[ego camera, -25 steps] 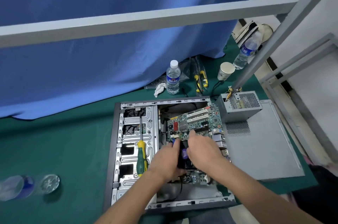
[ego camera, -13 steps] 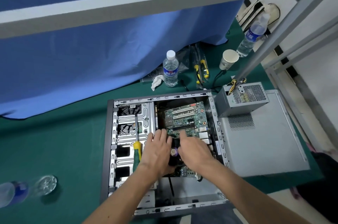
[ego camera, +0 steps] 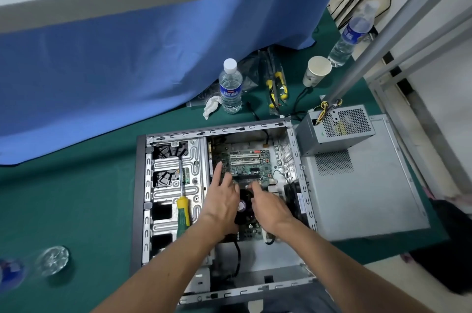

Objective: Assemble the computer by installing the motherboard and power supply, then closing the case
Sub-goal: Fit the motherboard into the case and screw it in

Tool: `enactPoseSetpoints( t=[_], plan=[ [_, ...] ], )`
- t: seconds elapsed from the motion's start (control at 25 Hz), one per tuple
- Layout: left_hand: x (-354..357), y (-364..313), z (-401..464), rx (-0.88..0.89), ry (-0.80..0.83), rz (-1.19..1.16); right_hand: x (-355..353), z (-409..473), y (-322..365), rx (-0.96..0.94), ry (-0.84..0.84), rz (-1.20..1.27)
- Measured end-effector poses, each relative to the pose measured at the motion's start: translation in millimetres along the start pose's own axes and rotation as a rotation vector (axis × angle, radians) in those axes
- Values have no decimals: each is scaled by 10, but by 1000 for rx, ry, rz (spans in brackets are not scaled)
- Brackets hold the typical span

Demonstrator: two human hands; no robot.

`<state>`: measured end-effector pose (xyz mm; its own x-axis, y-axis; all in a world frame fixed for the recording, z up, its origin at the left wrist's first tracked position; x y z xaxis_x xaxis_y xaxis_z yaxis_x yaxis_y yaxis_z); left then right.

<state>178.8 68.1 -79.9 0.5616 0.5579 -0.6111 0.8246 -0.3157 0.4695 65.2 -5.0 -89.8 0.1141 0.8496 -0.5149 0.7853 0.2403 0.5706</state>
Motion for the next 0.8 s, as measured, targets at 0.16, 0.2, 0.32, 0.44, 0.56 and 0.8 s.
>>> enactPoseSetpoints(
  t=[0.16, 0.2, 0.32, 0.44, 0.56, 0.8],
  plan=[
    [96, 0, 40, 14, 18, -16, 124, 24, -74, -27, -48, 37],
    [118, -1, 52, 13, 15, -18, 171, 1, -96, -17, -79, 50],
    [167, -21, 75, 5, -7, -32, 362, -161, -204, 17, -135, 6],
    [190, -21, 77, -8, -35, -73, 429, -269, -307, 99, -37, -50],
    [170, -23, 75, -11, -85, -148, 343, -245, -360, 165, 20, -55],
    [182, -17, 92, -10, -145, -182, -3, 80, -59, -106, -150, -313]
  ],
)
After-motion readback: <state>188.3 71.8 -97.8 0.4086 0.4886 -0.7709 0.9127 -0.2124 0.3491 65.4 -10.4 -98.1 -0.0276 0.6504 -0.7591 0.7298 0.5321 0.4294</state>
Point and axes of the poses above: each hand's wrist, its own z-axis towards the middle knuckle, its own x-axis out of the palm, y = z × x, the point moved 1 cm from there along z, towards the middle knuckle, and after that the axes turned 15 degrees about z, right-handed, at the moved point
